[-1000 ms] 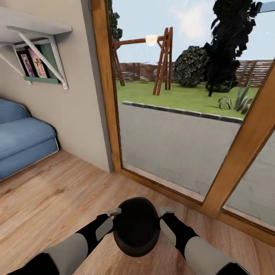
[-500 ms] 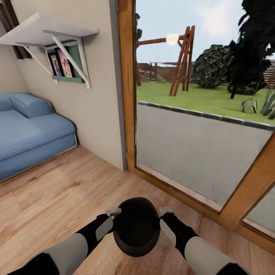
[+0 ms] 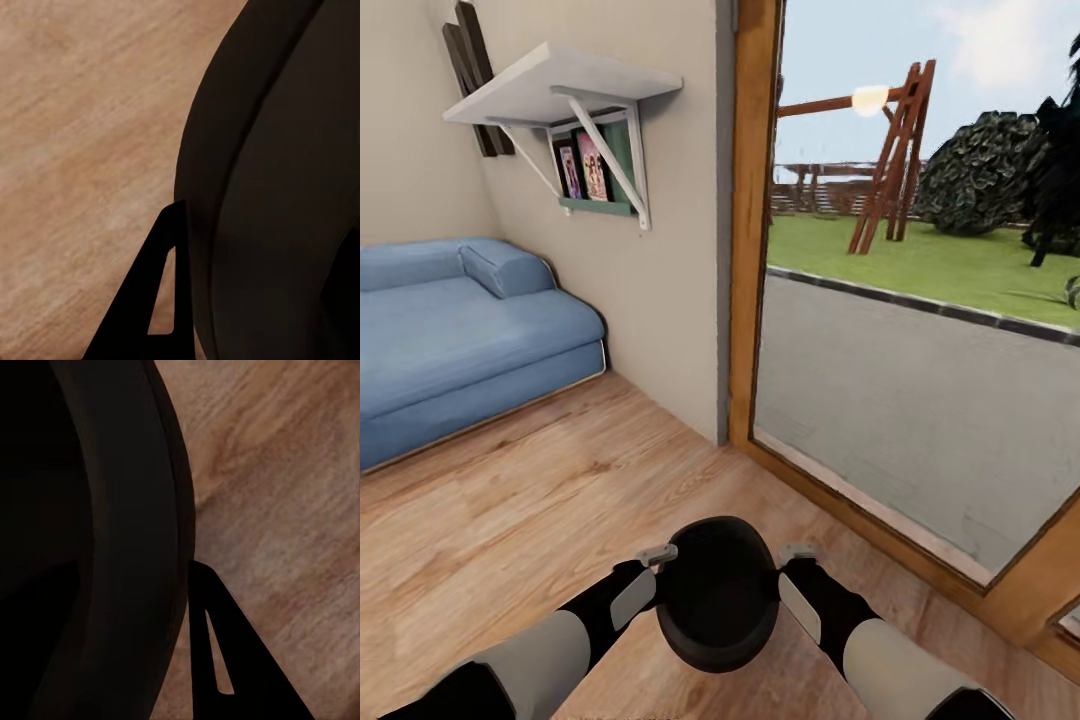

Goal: Place each of the two pumpkins and all three candles from the living room inside a cabinet in the living room (use any cabinet), then make sure every cabinet is closed, and position the cauldron so it is next to a table in the living room.

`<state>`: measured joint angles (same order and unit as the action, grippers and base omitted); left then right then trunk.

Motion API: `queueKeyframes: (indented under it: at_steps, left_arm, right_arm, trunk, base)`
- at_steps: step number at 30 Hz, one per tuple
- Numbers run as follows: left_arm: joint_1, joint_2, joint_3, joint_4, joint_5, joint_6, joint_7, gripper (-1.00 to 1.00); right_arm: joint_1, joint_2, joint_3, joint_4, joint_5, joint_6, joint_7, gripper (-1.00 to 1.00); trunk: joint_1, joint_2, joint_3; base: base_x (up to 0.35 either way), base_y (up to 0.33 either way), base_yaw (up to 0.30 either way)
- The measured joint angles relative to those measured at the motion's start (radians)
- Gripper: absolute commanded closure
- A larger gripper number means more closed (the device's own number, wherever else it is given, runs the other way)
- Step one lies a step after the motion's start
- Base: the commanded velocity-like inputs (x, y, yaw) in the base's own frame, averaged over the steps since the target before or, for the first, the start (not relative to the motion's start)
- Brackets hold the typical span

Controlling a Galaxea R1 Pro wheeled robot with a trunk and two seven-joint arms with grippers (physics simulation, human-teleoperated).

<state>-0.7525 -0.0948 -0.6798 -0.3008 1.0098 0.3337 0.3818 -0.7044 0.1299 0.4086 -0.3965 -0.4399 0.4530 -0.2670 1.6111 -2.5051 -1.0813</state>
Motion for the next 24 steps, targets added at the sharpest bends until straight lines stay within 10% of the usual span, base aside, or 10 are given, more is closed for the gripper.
queueKeyframes:
  at_steps: [24]
  left_arm:
    - [0.0, 0.0, -0.001, 0.0, 0.001, 0.0, 0.0, 1.0]
  right_arm:
    - [0.0, -0.001, 0.003, 0.0, -0.004, -0.001, 0.0, 1.0]
  trunk:
    - [0.0, 0.0, 0.0]
  base:
    - [0.0, 0.0, 0.274]
